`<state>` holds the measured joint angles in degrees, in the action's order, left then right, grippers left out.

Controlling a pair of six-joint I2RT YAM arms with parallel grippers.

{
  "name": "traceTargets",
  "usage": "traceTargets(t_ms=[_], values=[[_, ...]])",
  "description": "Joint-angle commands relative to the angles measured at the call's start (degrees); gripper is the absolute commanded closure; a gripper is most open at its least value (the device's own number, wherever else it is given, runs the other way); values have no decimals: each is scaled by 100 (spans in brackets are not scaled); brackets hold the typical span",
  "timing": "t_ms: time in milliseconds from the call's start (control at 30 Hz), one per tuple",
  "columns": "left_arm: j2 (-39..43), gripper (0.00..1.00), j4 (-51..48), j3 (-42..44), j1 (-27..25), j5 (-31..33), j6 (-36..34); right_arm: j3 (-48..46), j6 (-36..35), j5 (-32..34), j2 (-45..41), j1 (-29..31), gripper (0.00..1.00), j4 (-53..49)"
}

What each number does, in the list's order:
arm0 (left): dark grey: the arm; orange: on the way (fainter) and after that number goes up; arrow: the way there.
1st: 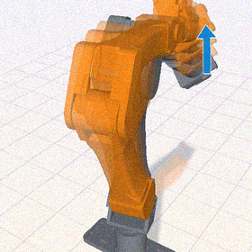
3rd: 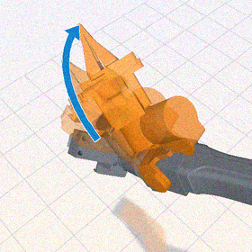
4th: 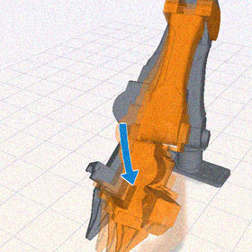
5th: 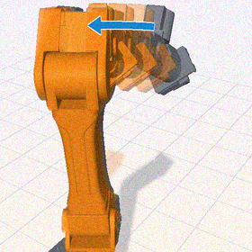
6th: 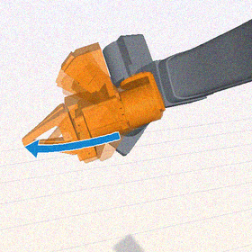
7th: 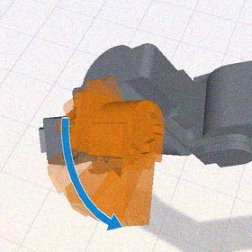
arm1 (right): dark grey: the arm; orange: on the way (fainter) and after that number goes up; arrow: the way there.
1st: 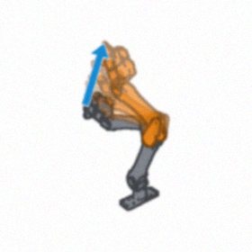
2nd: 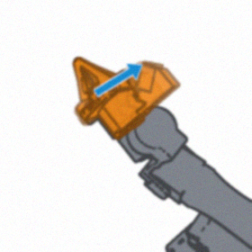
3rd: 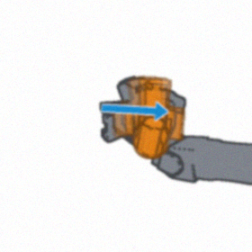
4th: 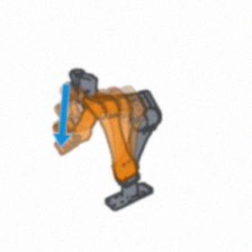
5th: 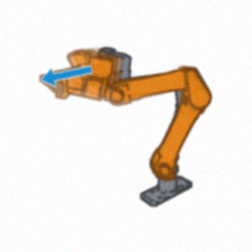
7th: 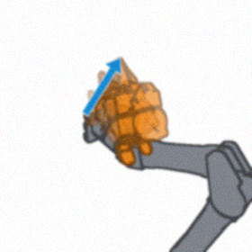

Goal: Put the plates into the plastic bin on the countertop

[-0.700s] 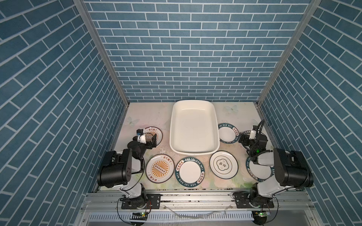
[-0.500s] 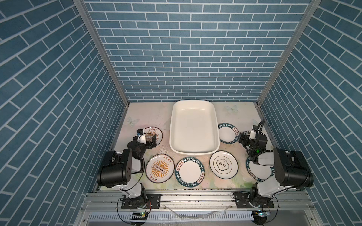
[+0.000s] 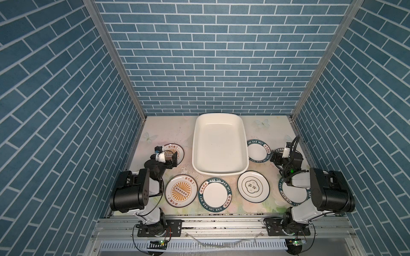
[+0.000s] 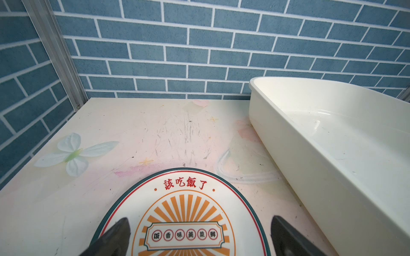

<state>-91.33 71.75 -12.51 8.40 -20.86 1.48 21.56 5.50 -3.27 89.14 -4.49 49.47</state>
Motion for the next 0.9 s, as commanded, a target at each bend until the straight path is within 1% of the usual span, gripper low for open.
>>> traceTargets(t_ms=[0,133,167,200,233,267,300,333,367,400,433,500,567,600,633,667,733,767,867], values=[[58,0,16,-59,35,-81,-60,111,-251,-34,-65,44,1,1],[62,0,15,-59,38,-66,-73,114,-240,-45,-72,37,1,9],[83,0,-72,-106,-215,378,-206,111,-242,-42,-65,39,1,4],[274,0,-644,-231,-395,640,-384,116,-242,-43,-72,38,1,12],[436,0,-1316,-478,-508,672,-561,108,-242,-43,-66,40,1,12],[343,0,-1724,-776,-549,534,-650,103,-238,-51,-67,37,1,14],[317,0,-1925,-854,-577,533,-674,103,-227,-51,-66,36,1,11],[438,0,-1809,-690,-602,598,-730,103,-229,-53,-71,36,1,11],[346,0,-1407,-565,-603,520,-714,106,-233,-51,-70,41,1,14],[302,0,-1282,-554,-589,477,-693,103,-233,-51,-64,37,1,27],[391,0,-1616,-646,-586,514,-713,105,-233,-58,-65,36,1,10],[344,0,-1930,-834,-586,456,-727,105,-233,-64,-67,41,1,24],[310,1,-1665,-752,-586,394,-726,103,-233,-60,-64,35,1,11],[352,1,-1939,-852,-582,360,-757,103,-231,-51,-65,36,1,12],[375,0,-2006,-855,-593,383,-788,103,-233,-62,-70,36,1,25],[313,0,-1797,-812,-587,361,-747,103,-233,-61,-68,36,1,19],[356,0,-1952,-847,-586,367,-772,103,-231,-60,-65,36,1,22],[319,0,-1823,-819,-586,356,-742,102,-232,-68,-72,37,1,18],[325,1,-1854,-831,-586,370,-759,111,-225,-78,-71,36,1,13]])
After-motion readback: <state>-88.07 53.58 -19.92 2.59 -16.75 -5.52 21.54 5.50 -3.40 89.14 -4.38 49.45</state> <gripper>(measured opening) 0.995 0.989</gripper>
